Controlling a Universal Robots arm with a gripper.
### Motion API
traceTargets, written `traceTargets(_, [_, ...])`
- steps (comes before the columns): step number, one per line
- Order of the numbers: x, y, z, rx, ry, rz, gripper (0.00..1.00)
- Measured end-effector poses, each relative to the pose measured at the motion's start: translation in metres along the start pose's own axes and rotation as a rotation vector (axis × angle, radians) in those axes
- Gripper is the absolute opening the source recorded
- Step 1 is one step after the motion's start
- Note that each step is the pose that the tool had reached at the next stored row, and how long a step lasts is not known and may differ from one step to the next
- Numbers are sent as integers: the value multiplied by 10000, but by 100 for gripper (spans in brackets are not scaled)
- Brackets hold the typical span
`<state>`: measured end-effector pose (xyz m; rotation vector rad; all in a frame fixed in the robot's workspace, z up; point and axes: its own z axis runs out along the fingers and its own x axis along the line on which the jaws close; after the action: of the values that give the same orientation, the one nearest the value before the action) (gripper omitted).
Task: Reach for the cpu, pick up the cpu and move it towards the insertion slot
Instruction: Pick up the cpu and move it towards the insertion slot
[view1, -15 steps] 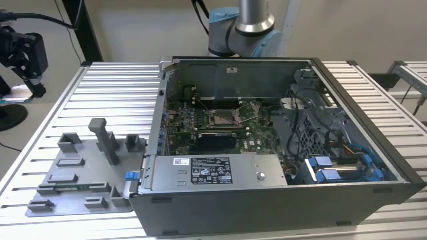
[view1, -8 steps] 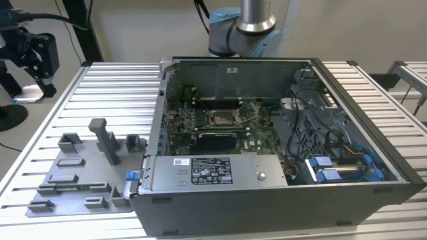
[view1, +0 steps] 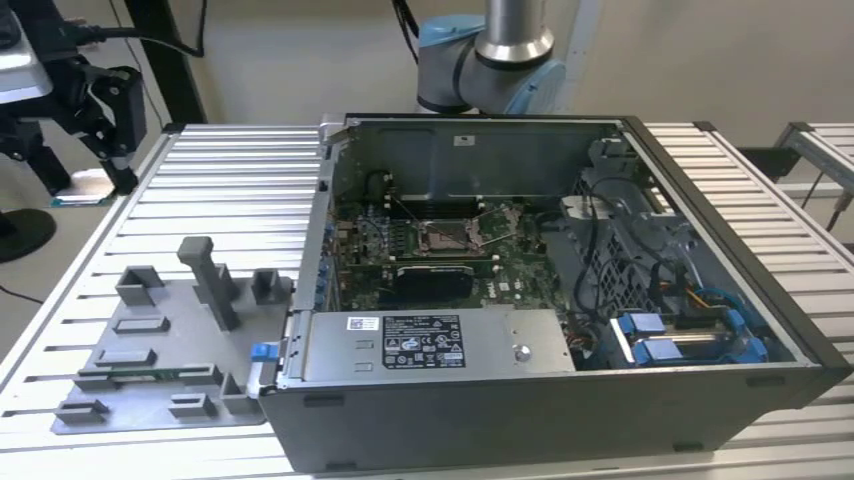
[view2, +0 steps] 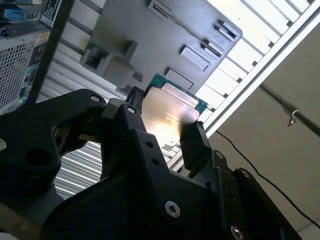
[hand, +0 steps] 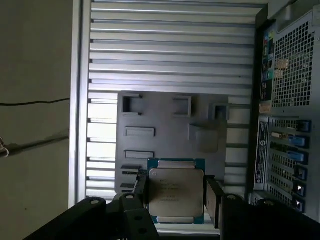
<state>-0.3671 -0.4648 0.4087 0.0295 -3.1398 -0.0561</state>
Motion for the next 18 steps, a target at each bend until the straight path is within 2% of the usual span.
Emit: traceTargets(18, [-596, -11, -1, -1, 37, 2, 0])
